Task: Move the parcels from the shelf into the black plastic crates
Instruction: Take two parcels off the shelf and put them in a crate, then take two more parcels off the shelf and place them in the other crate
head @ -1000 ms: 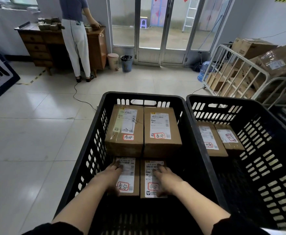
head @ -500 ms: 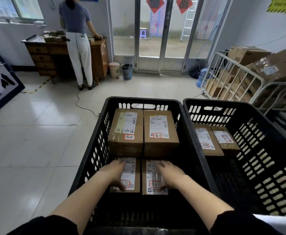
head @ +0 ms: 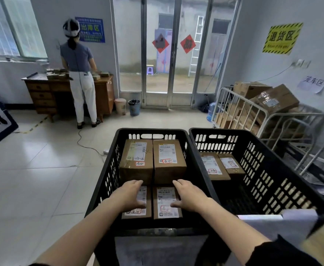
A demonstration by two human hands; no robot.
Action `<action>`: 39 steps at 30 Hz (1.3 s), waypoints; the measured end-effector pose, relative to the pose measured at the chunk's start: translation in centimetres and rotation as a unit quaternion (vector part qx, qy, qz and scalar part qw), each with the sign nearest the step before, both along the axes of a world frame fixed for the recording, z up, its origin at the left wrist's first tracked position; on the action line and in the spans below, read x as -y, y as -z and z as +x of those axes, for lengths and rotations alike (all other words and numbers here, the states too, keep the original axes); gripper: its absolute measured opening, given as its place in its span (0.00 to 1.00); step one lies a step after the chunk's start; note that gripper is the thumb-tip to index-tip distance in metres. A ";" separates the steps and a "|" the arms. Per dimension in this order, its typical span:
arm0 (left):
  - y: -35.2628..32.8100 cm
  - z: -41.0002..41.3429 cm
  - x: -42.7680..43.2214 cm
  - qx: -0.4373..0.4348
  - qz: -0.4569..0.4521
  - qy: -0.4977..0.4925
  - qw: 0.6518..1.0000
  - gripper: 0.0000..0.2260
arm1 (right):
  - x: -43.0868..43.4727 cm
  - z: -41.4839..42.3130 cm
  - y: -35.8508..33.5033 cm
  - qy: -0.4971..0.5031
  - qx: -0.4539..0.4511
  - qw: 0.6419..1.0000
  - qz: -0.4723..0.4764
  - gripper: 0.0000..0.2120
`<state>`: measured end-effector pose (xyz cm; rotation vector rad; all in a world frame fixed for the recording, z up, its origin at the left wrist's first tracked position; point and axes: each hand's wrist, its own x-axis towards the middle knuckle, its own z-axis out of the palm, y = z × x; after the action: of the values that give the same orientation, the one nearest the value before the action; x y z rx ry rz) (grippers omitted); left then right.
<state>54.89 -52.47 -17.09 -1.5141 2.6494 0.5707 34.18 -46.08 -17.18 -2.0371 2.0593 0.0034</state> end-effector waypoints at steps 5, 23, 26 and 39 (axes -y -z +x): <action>-3.0 0.3 -3.0 -0.026 -0.052 0.001 0.998 0.38 | -4.3 0.3 -2.3 0.022 0.014 0.998 -0.053 0.38; -6.2 -6.0 -18.4 -0.094 -0.117 0.159 0.976 0.30 | -26.2 -2.7 -5.1 0.206 0.014 0.969 -0.139 0.32; -6.1 -8.2 -21.0 -0.097 -0.126 0.193 0.968 0.30 | -29.8 -4.0 -5.1 0.251 0.011 0.959 -0.134 0.32; -7.2 -19.0 -36.4 -0.123 -0.136 0.344 0.921 0.29 | -50.0 -8.4 -7.2 0.423 -0.009 0.895 -0.143 0.33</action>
<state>35.86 -16.05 -9.86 -0.4516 3.2744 0.3563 25.78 3.91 -9.94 -1.0753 2.9075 -0.4550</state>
